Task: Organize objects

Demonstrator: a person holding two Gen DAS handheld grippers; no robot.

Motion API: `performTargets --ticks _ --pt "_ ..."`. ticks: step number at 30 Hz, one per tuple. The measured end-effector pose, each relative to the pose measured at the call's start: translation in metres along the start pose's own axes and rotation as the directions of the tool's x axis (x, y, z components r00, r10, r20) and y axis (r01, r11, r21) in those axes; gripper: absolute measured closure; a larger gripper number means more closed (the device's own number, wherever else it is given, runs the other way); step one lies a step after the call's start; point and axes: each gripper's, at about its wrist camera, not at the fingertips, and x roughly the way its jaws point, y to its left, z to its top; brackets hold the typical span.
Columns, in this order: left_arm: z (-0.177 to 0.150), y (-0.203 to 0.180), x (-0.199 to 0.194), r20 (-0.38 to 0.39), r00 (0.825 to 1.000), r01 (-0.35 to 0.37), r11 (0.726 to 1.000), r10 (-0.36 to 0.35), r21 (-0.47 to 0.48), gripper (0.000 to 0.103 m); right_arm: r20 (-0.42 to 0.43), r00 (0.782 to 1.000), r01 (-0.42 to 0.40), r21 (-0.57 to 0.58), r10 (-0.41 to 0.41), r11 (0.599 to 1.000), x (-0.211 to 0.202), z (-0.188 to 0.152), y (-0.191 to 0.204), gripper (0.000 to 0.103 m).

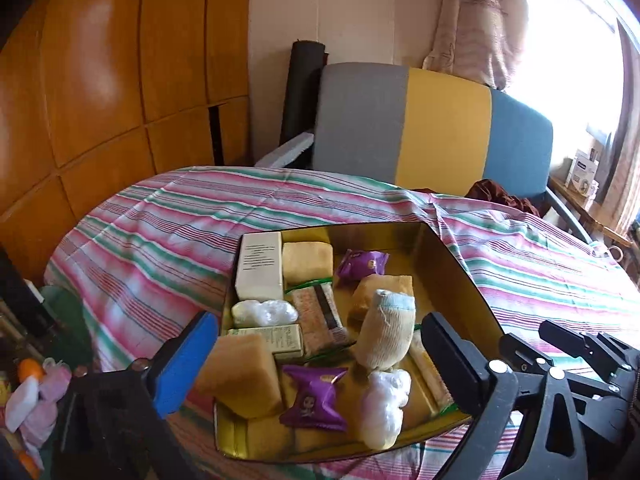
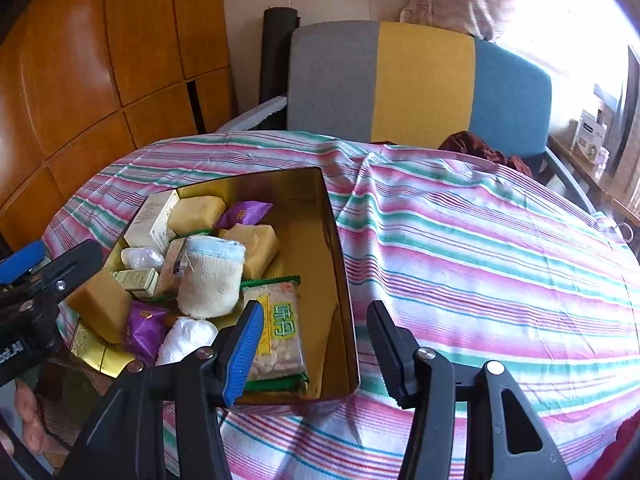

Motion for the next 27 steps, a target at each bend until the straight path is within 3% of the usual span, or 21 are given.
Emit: performTargets --ticks 9,21,27 --pt "-0.009 -0.003 -0.013 -0.008 0.996 -0.084 0.996 0.084 0.013 0.0 0.016 1.0 0.027 -0.016 -0.027 1.0 -0.008 -0.001 0.0 0.049" --pt "-0.013 0.011 -0.013 -0.05 0.997 -0.07 0.994 0.066 -0.088 0.0 0.044 0.999 0.034 -0.029 -0.033 0.999 -0.015 0.003 0.006 0.049" --pt "-0.017 0.013 -0.013 -0.03 0.996 -0.082 0.992 0.079 -0.094 0.001 0.076 0.996 0.059 -0.048 -0.055 0.997 -0.014 0.006 0.011 0.049"
